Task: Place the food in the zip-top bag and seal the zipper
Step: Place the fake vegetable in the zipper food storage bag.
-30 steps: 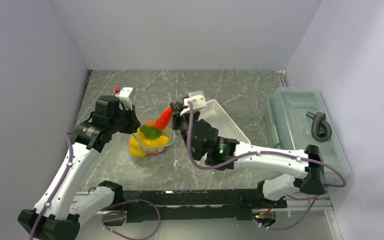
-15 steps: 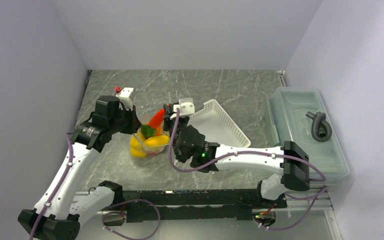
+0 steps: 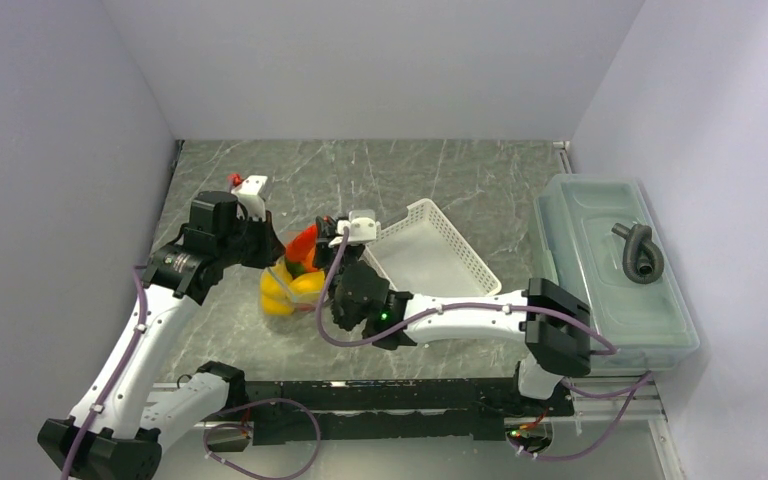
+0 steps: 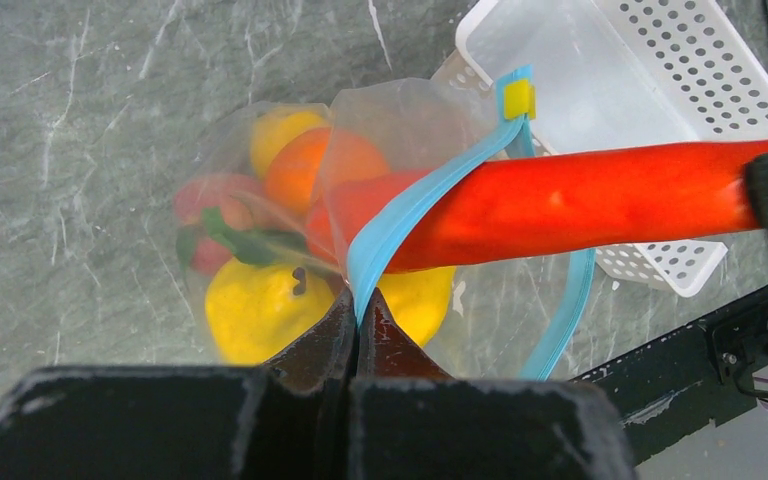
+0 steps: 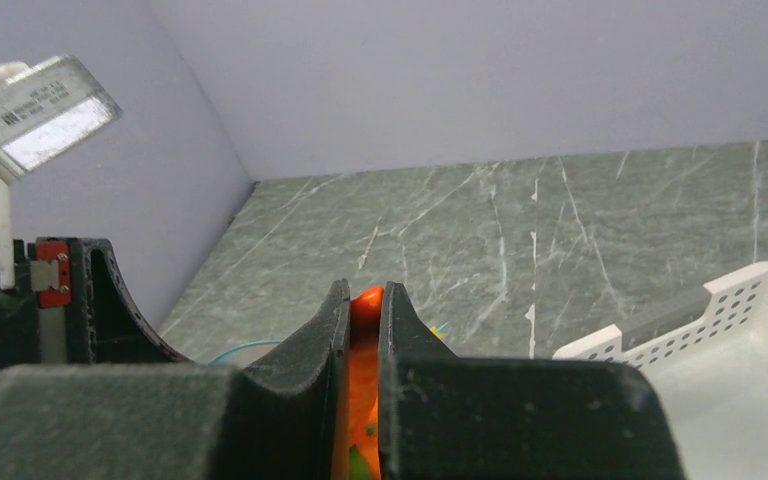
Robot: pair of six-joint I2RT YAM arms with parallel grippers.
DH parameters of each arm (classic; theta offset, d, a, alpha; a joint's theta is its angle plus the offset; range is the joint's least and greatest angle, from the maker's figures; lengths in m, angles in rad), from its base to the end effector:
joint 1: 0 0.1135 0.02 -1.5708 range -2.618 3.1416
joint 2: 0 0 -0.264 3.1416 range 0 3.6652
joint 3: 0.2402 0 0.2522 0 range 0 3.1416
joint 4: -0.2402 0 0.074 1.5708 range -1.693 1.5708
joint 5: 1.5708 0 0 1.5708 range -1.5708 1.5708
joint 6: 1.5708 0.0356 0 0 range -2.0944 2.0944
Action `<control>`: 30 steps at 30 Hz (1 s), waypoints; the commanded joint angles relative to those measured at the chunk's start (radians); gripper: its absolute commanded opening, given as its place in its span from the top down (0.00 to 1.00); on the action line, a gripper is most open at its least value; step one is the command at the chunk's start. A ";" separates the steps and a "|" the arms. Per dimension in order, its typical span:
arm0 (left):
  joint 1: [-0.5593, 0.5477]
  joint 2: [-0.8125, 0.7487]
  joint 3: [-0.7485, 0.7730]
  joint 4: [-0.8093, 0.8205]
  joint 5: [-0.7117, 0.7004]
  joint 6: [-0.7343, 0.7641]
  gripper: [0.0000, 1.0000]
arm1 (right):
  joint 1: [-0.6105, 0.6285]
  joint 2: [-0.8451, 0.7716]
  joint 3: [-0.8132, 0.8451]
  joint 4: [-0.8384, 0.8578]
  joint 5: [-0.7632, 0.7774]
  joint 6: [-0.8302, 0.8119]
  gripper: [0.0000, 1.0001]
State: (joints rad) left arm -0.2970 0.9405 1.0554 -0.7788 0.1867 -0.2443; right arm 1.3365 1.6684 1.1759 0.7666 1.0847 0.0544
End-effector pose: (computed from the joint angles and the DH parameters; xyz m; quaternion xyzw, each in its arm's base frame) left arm 0.1766 -0.0610 0.3473 0.0644 0.8936 -0.1974 0.3979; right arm 0.1182 0.3596 0.3378 0.0204 0.6606 0.1981 0.7239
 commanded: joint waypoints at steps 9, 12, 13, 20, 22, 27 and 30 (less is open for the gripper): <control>0.027 -0.003 -0.001 0.076 0.113 0.014 1.00 | 0.026 0.144 -0.021 0.311 0.127 0.014 1.00; 0.030 -0.005 -0.003 0.080 0.131 0.014 1.00 | 0.027 0.161 -0.023 0.251 0.131 0.091 1.00; 0.030 -0.004 -0.003 0.082 0.137 0.015 1.00 | 0.027 0.165 -0.024 0.223 0.127 0.119 1.00; 0.032 -0.009 -0.005 0.095 0.181 0.013 1.00 | 0.027 0.188 -0.016 0.004 0.084 0.323 1.00; 0.033 -0.010 -0.006 0.101 0.195 0.009 1.00 | 0.026 0.206 -0.008 -0.045 0.071 0.360 1.00; 0.037 -0.012 -0.010 0.114 0.234 0.002 1.00 | 0.028 0.244 0.014 -0.163 0.010 0.461 1.00; 0.038 -0.007 -0.009 0.115 0.241 0.001 1.00 | 0.031 0.264 0.029 -0.204 -0.050 0.497 1.00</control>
State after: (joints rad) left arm -0.2596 0.9428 1.0283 -0.7673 0.3367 -0.2459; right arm 1.3563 1.8870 1.1736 0.7246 1.1610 0.4652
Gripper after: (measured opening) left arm 0.012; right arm 0.089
